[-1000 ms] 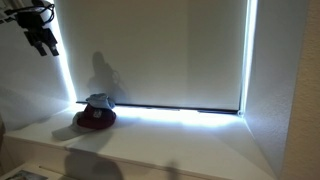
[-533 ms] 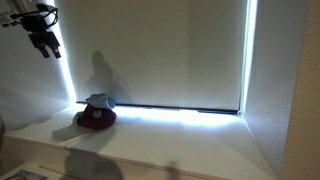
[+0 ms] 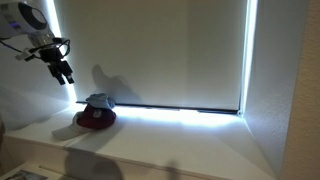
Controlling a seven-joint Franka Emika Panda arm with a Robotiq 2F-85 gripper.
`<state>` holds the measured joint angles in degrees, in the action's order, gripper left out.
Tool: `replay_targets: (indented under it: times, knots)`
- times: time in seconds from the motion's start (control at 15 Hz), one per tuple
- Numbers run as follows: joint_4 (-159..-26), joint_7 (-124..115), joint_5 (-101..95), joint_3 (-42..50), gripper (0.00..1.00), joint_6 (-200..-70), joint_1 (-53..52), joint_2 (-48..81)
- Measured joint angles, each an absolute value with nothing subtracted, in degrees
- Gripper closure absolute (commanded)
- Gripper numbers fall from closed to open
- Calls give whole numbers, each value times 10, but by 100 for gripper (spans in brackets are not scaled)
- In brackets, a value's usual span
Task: Move the grey cap to the right then back to the left
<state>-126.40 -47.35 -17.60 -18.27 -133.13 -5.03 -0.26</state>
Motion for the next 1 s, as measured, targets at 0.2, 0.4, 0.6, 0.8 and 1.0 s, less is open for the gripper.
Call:
replay_targets:
  times: [0.2,0.4,0.6,0.8,1.0]
  knots:
    - [-1250,-502,-195,-179,0,-1331,-63,20]
    - [-1249,-503,-205,-162,0,-1337,-82,19]
    - [-1242,-547,-317,-146,0,-1396,-98,41]
    - [-1214,-635,-457,-116,0,-1458,-116,105]
    - [-1172,-690,-512,-87,0,-1489,-132,177]
